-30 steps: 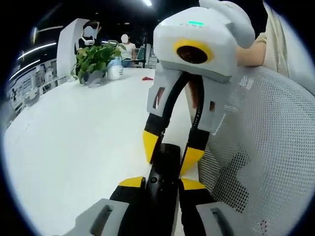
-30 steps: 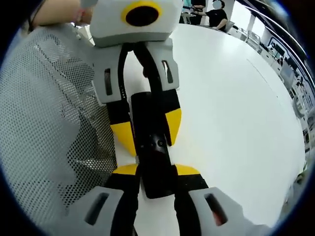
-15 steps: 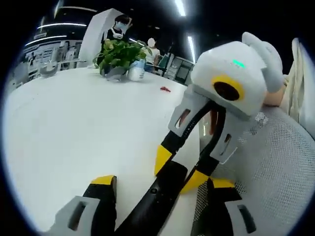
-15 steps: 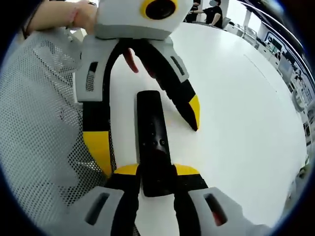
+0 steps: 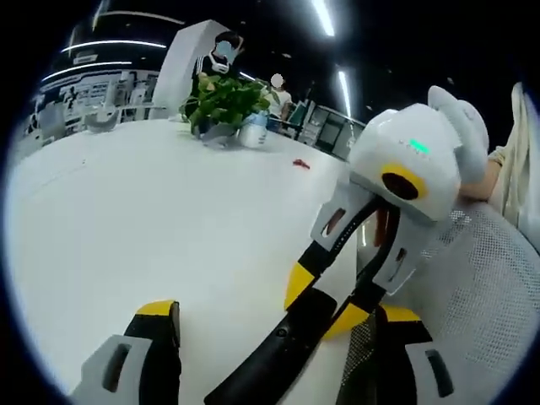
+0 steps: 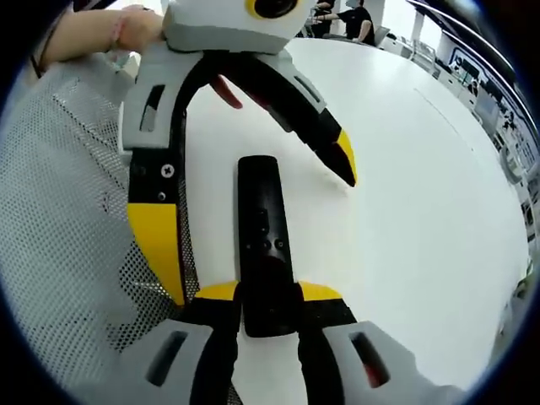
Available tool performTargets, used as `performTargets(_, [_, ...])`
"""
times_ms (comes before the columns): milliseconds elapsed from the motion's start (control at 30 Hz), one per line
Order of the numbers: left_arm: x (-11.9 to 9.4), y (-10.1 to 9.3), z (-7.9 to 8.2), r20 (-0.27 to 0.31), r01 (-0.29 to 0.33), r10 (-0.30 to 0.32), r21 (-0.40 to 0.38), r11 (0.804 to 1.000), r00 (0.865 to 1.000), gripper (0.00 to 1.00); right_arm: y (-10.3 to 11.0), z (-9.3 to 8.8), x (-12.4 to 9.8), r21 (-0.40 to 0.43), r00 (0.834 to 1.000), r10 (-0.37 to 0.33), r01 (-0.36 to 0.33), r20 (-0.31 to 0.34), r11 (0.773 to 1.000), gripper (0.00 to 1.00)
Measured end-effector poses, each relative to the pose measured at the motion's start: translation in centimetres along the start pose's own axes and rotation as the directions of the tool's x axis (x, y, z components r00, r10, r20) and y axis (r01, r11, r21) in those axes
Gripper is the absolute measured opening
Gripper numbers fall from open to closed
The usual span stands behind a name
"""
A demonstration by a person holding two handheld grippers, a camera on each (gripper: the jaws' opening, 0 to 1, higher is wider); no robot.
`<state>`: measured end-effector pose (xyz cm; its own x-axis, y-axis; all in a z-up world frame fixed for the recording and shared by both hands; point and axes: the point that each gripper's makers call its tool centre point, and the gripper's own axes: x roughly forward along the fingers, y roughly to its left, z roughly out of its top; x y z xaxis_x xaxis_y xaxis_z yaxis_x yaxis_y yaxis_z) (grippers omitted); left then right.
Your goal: Press the specified remote control buttons in sequence, fully releasing each button before pressing the next.
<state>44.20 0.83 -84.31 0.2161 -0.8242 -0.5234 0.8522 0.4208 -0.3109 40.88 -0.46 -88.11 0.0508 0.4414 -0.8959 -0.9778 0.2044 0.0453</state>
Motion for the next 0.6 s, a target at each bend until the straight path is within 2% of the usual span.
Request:
performTargets(200, [-1.3, 0.5, 0.0, -0.026, -0.041, 0.043, 0.048, 0.998, 0.999, 1.00, -0.1, 0.0, 0.0, 0.015, 1.000, 0.006, -0.006, 0.003, 1.000, 0.25])
performTargets(267, [-1.9, 0.5, 0.1, -0.025, -0.044, 0.046, 0.049, 0.998, 0.999, 1.00, -0.1, 0.0, 0.0, 0.018, 1.000, 0.006, -0.006, 0.002, 1.000, 0.25])
performTargets(367, [-2.5, 0.0, -0.1, -0.055, -0.035, 0.039, 0.072, 0.997, 0.998, 1.00, -0.1, 0.0, 0.0, 0.022, 1.000, 0.005, -0.005, 0.003, 1.000, 0.25])
performTargets(600, [-3.9, -0.6, 1.5, -0.031, -0.057, 0.060, 0.087, 0.995, 0.998, 1.00, -0.1, 0.1, 0.0, 0.035, 1.000, 0.003, -0.003, 0.007, 0.999, 0.25])
